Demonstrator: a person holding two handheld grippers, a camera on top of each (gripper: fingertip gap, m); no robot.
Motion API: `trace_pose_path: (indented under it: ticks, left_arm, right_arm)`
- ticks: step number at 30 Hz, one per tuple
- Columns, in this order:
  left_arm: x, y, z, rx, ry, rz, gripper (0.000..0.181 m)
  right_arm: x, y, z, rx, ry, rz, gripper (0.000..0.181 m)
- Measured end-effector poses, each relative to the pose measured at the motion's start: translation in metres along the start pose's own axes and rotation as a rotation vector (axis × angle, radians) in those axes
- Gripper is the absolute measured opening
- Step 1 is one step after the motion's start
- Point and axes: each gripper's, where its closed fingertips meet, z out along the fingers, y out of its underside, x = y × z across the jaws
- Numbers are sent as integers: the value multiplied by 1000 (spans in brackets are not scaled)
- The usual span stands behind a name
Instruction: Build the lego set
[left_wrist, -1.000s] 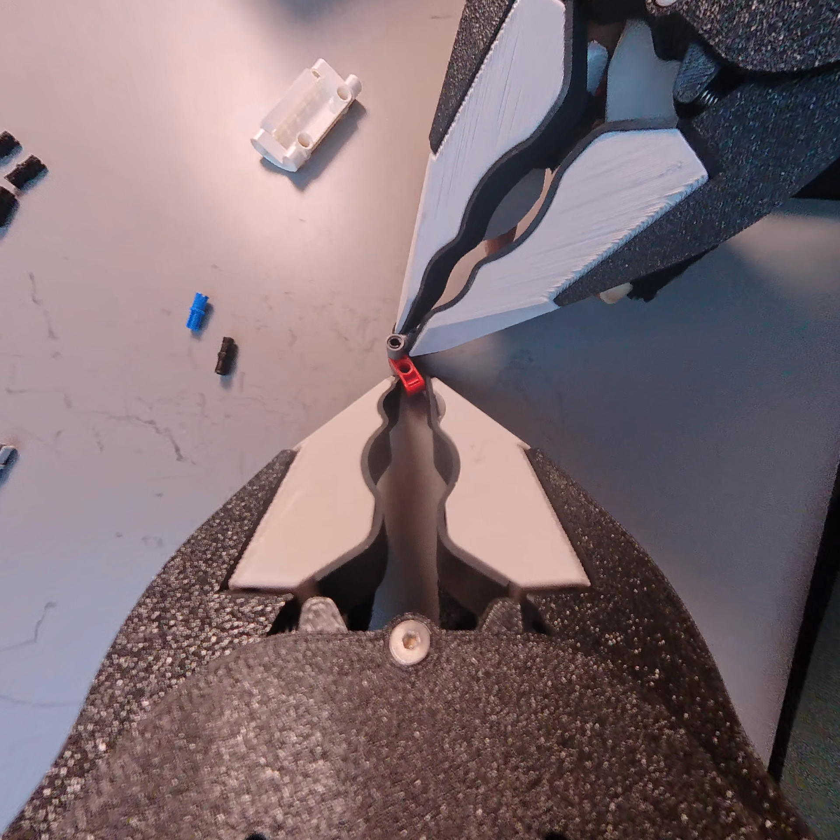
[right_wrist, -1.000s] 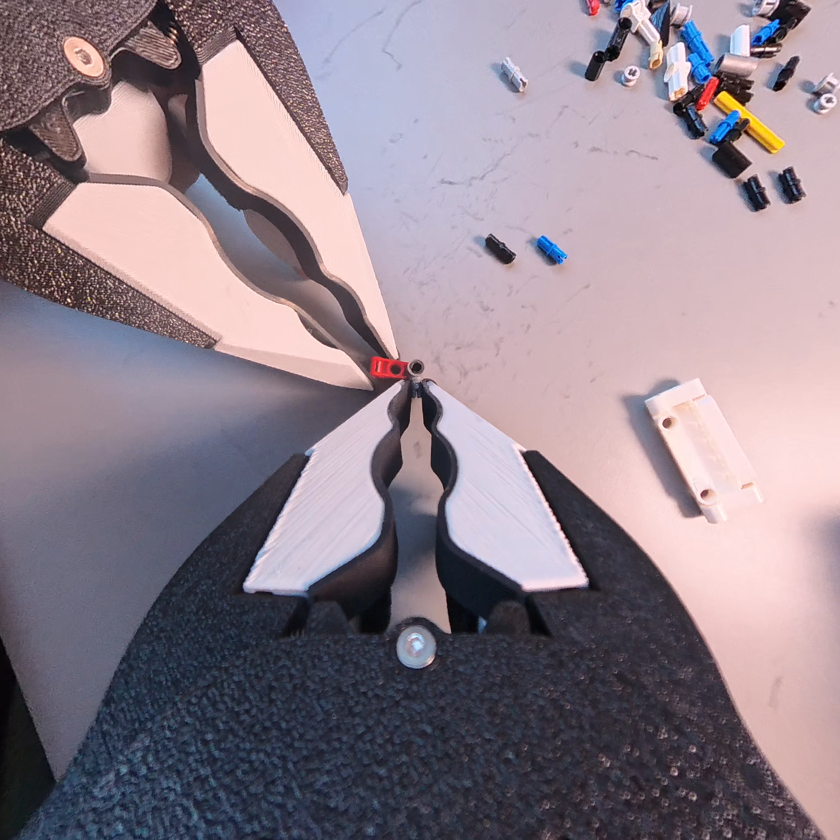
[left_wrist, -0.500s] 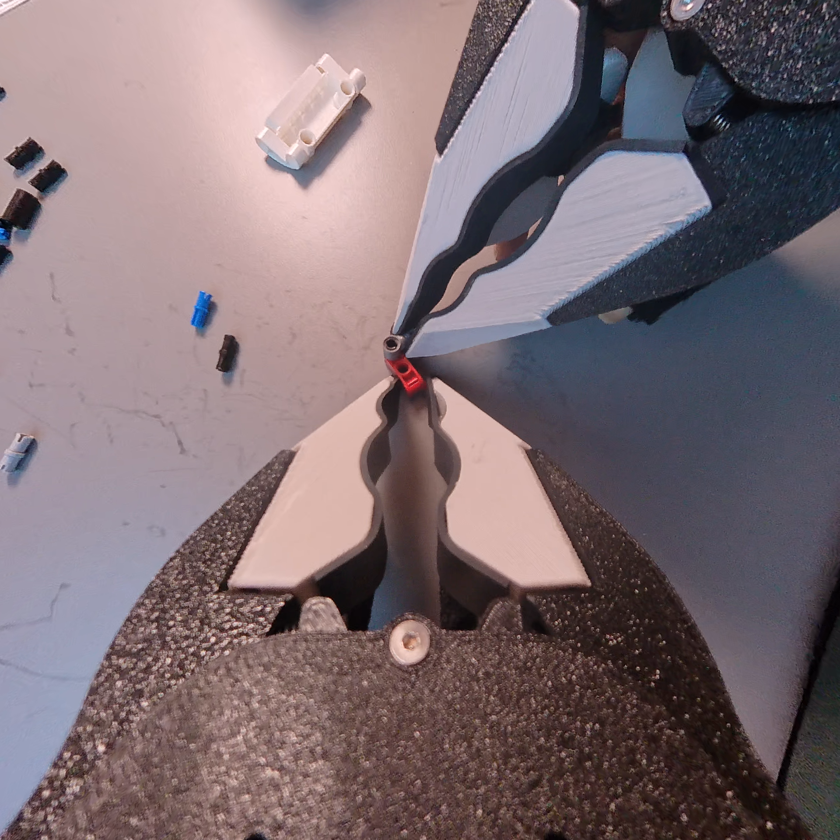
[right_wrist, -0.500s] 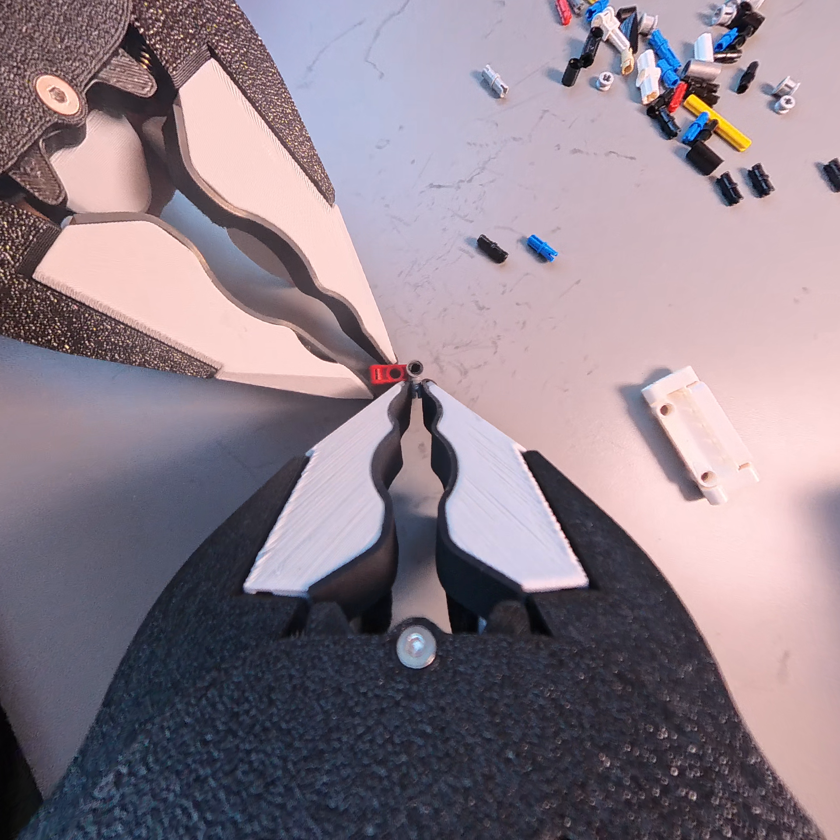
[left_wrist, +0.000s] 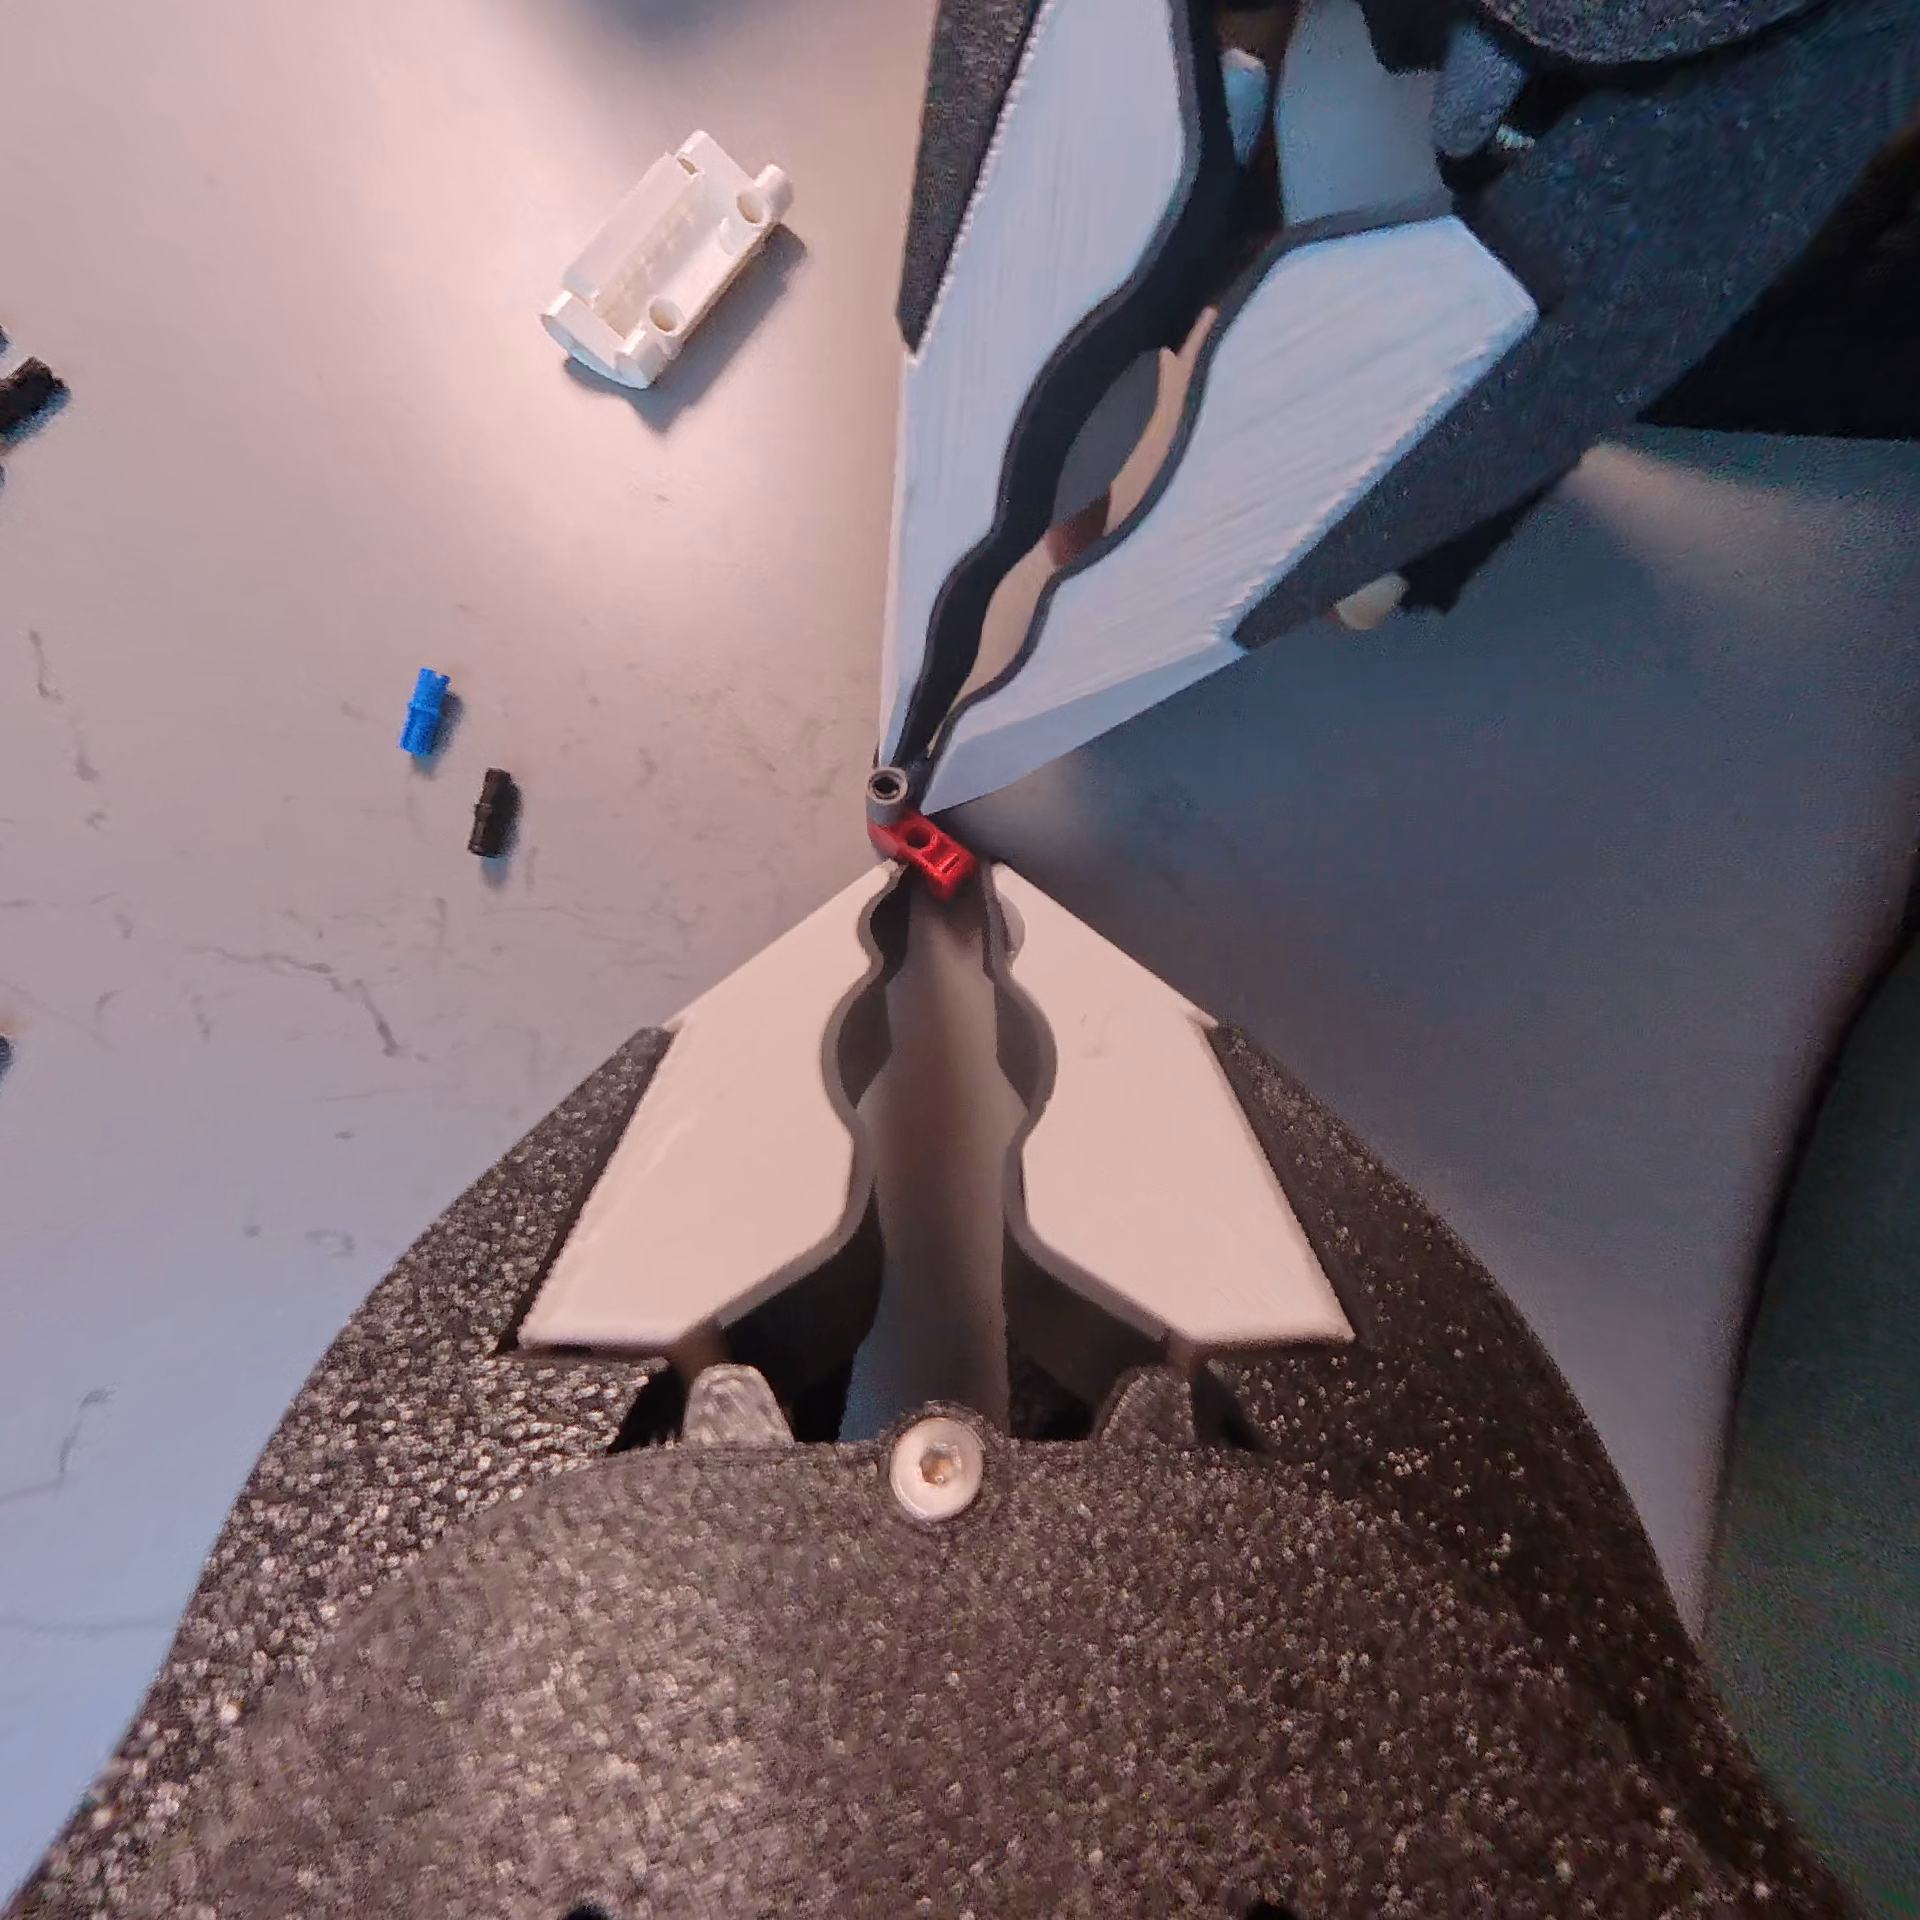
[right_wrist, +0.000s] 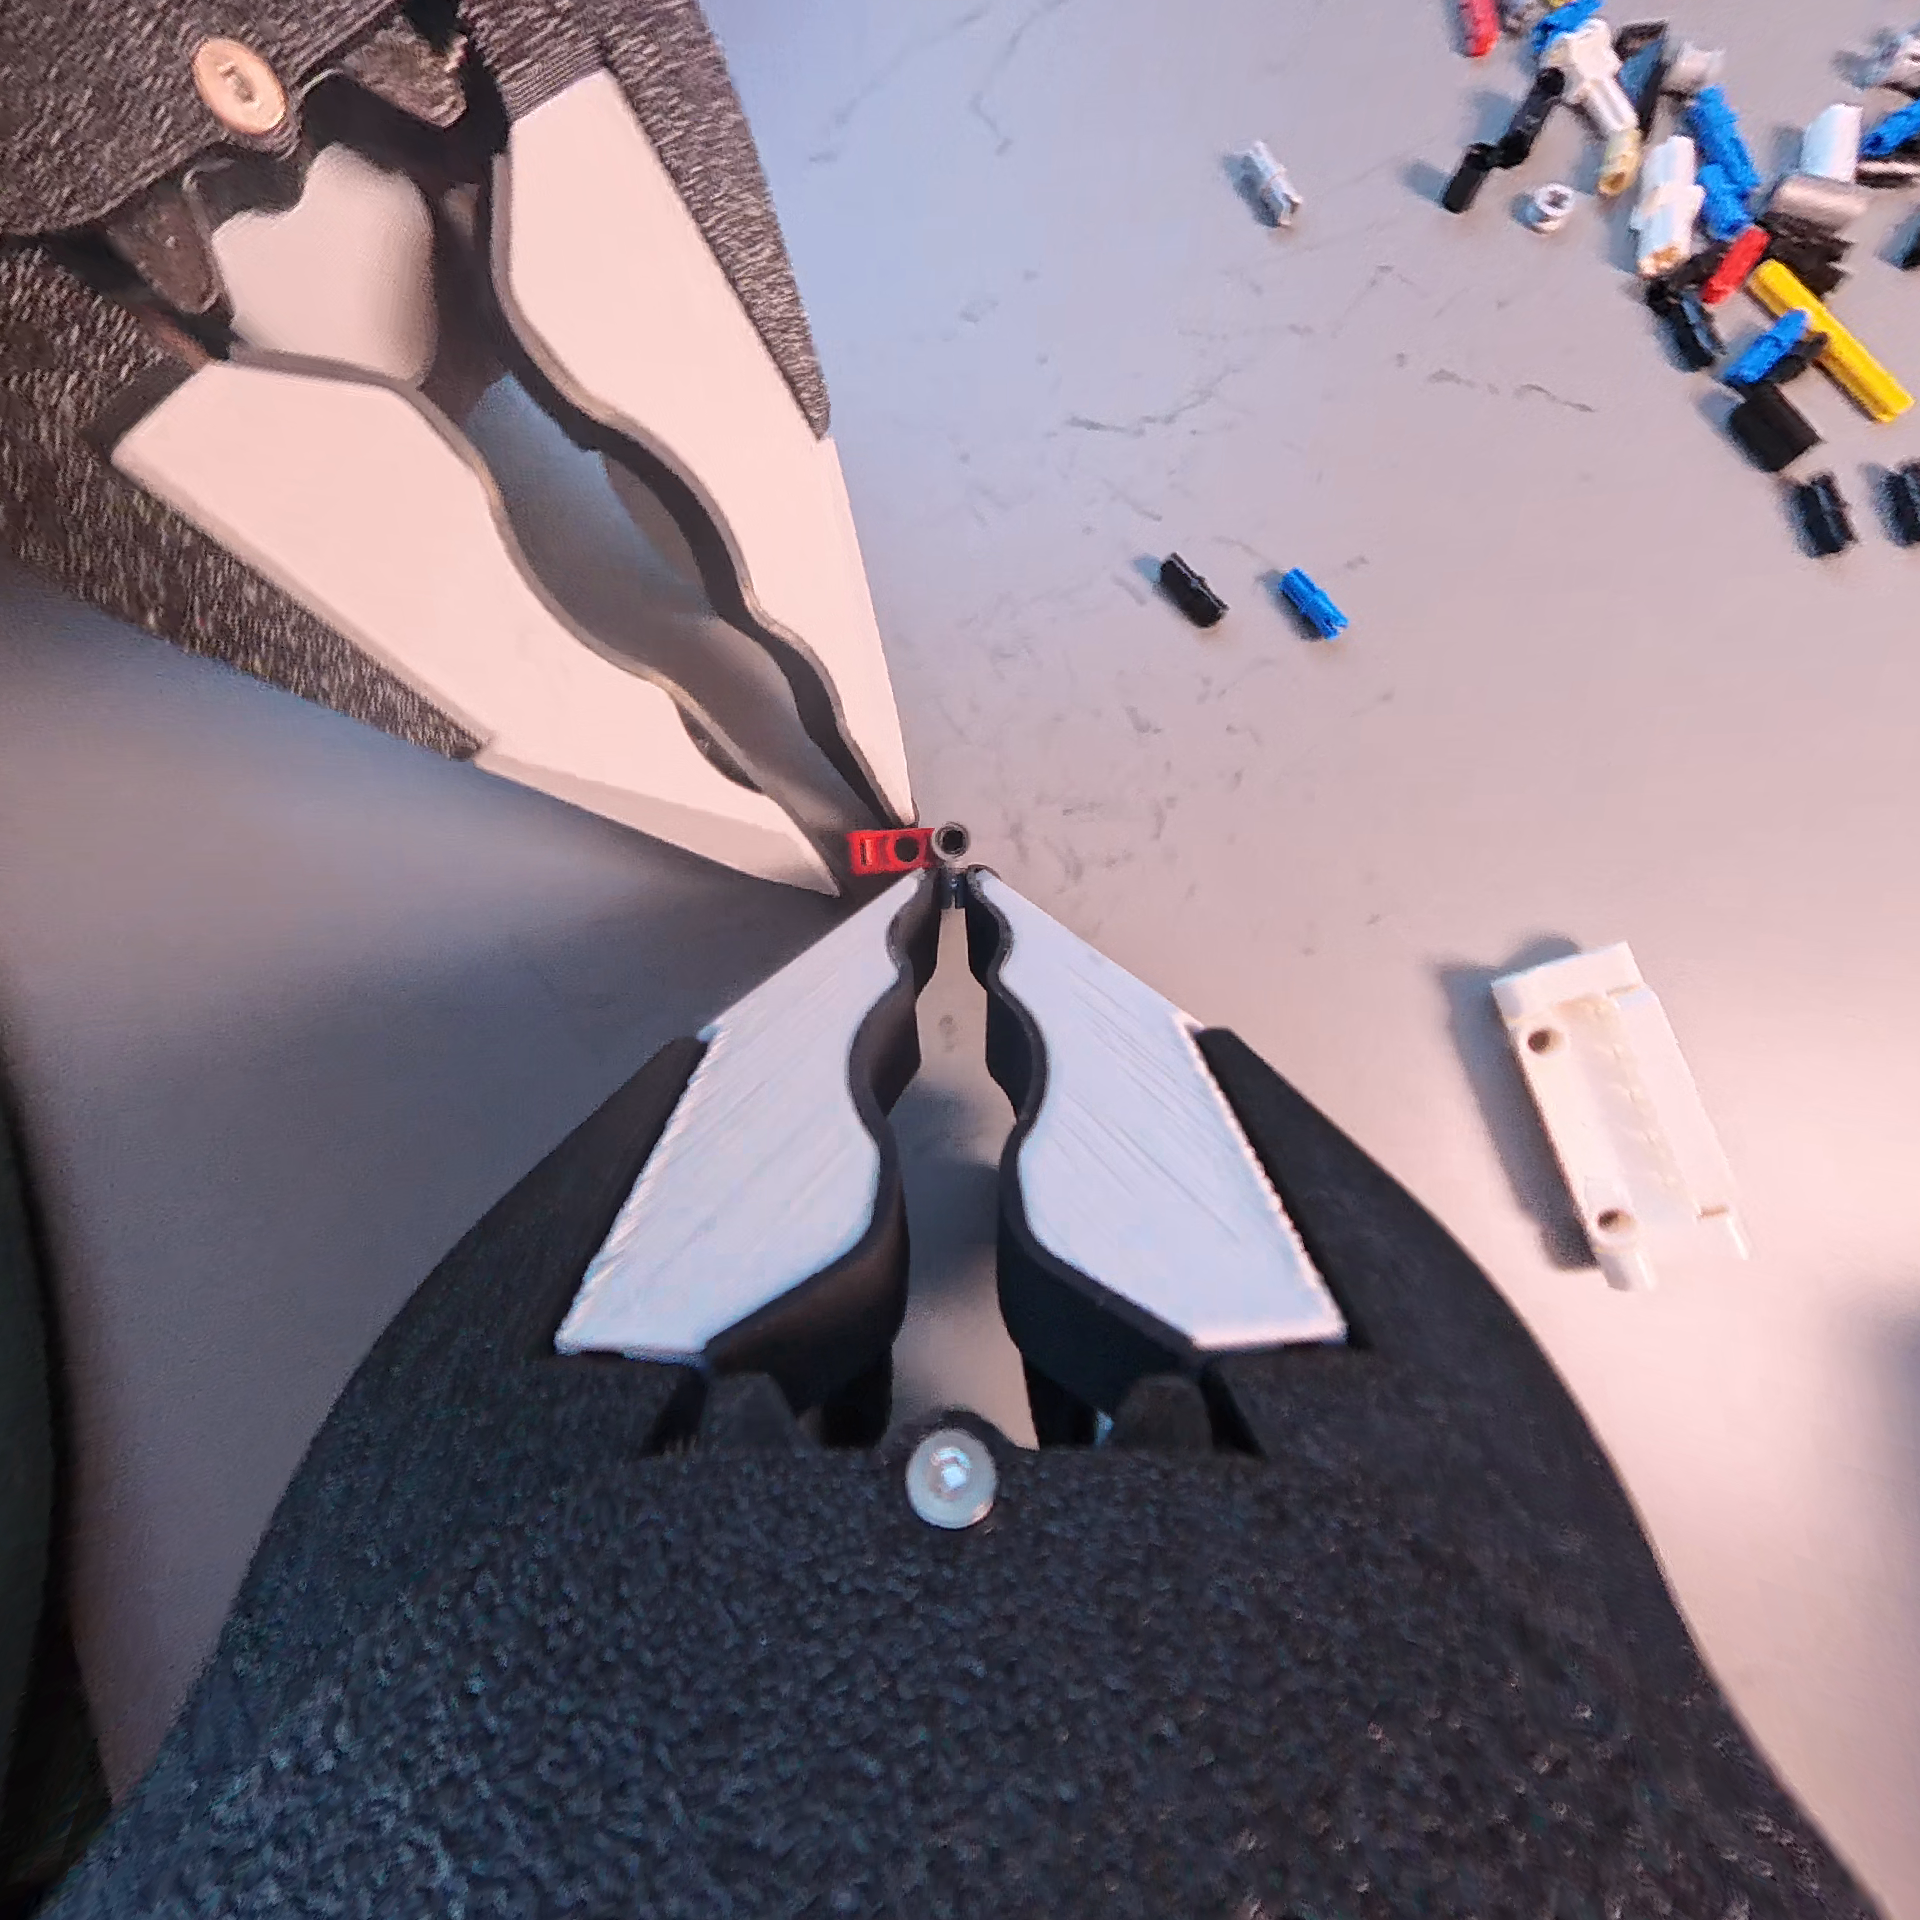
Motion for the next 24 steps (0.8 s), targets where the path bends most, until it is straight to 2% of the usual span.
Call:
trace_pose_path:
  ticks: [4, 6, 11, 16, 18, 22, 24]
  left_arm:
    - [3, 3, -7, 16, 82, 93, 23]
    - [-2, 3, -9, 33, 84, 156, 26]
    - [-4, 2, -6, 57, 100, 181, 35]
    - [0, 0, -4, 62, 100, 247, 30]
    - [1, 3, -1, 40, 94, 270, 24]
    - [1, 3, -2, 41, 91, 269, 23]
    - [0, 3, -2, 40, 91, 259, 23]
  right_arm:
    - [-8, 0, 0, -9, -143, -81, 4]
    - [-5, 1, 0, -12, -185, -93, 4]
    - [-3, 1, 0, -21, -233, -181, 4]
    - [-10, -3, 2, -12, -248, -334, 4]
    - [-11, -3, 3, -3, -256, -355, 4]
    - [-11, -3, 4, 23, -265, -349, 4]
    - [-8, -4, 4, 35, -229, -369, 10]
